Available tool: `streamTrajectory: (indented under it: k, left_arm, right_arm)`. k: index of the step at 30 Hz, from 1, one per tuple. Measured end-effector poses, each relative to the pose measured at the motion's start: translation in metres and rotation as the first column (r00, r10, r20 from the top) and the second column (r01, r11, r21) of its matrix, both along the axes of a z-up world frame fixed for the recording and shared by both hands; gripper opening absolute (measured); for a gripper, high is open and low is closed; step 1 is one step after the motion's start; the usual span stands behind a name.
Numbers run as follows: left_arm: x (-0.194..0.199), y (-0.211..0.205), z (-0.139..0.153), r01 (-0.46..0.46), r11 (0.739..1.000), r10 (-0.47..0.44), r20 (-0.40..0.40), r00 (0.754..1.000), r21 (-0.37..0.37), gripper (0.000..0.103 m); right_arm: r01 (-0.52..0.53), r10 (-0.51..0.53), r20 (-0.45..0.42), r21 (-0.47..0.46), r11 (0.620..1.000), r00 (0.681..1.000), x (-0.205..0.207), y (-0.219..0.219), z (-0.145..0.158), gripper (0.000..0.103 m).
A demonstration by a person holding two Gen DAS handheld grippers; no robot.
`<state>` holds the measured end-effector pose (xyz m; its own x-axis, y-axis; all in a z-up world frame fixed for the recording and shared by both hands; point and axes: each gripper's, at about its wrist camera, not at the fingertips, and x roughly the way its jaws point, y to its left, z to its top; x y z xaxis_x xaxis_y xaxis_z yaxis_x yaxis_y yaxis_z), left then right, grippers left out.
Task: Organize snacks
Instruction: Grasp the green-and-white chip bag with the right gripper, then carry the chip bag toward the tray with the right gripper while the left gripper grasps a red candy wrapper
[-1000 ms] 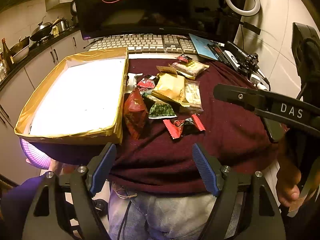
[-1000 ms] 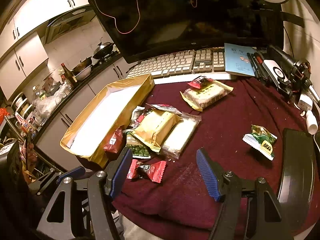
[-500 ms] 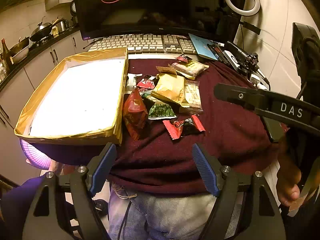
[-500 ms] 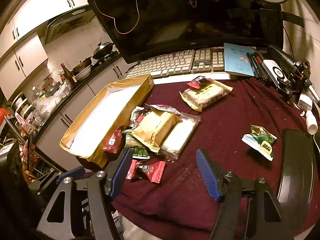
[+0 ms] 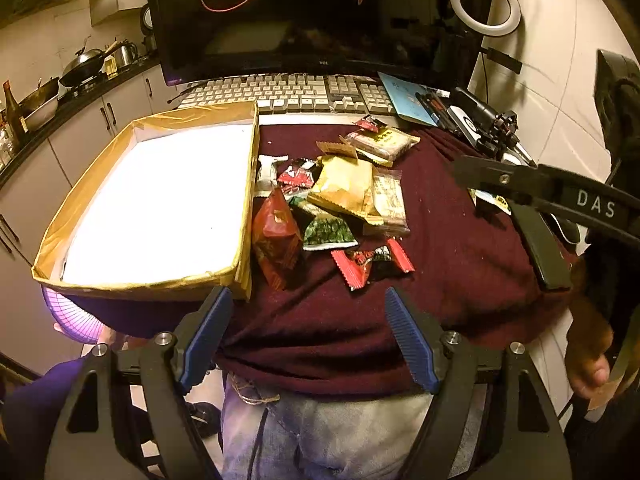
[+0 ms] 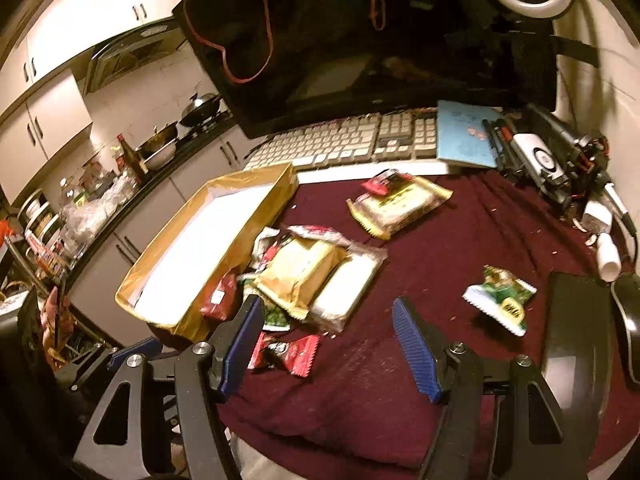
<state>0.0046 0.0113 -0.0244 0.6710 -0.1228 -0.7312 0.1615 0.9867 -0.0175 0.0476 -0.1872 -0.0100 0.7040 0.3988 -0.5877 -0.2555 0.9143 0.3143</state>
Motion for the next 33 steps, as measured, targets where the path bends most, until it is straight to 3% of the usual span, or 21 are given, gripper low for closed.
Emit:
streamTrajectory:
  k: [5, 9, 14, 20, 23, 25, 27, 30, 33]
  left_arm:
    - [0.007, -0.004, 0.004, 0.053, 0.999, -0.053, 0.010, 0.999, -0.007, 0.079]
    - [0.017, -0.014, 0.001, 0.145, 0.989, -0.145, 0.004, 0.989, -0.022, 0.079]
    - [0.037, -0.034, -0.004, 0.286, 0.957, -0.286, -0.010, 0.958, -0.043, 0.079]
    - [0.052, -0.049, -0.019, 0.324, 0.945, -0.325, -0.045, 0.945, -0.039, 0.078]
    - [0.054, -0.053, -0.026, 0.362, 0.928, -0.370, -0.096, 0.924, -0.086, 0.078]
    - [0.054, -0.052, -0.029, 0.355, 0.929, -0.365, -0.107, 0.925, -0.102, 0.077]
    - [0.056, -0.045, -0.030, 0.332, 0.934, -0.346, -0.111, 0.932, -0.130, 0.068]
    - [0.059, -0.028, -0.033, 0.274, 0.937, -0.305, -0.127, 0.944, -0.216, 0.053]
    - [0.061, -0.023, -0.033, 0.262, 0.932, -0.301, -0.134, 0.944, -0.252, 0.051]
  right_arm:
    - [0.049, -0.049, -0.008, -0.003, 0.999, 0.999, 0.005, -0.016, 0.003, 0.069]
    - [0.079, -0.080, -0.015, -0.043, 0.996, 0.997, 0.011, -0.024, -0.001, 0.069]
    - [0.132, -0.137, -0.047, -0.092, 0.987, 0.990, 0.026, -0.041, -0.009, 0.067]
    - [0.234, -0.245, -0.096, -0.114, 0.965, 0.965, 0.041, -0.064, -0.019, 0.067]
    - [0.252, -0.273, -0.154, -0.144, 0.957, 0.950, 0.053, -0.065, -0.034, 0.065]
    - [0.272, -0.302, -0.179, -0.172, 0.947, 0.936, 0.060, -0.064, -0.042, 0.057]
    - [0.283, -0.319, -0.186, -0.193, 0.939, 0.929, 0.065, -0.062, -0.049, 0.048]
    - [0.289, -0.334, -0.176, -0.237, 0.927, 0.926, 0.068, -0.057, -0.053, 0.046]
    - [0.292, -0.338, -0.158, -0.255, 0.922, 0.928, 0.066, -0.053, -0.053, 0.045]
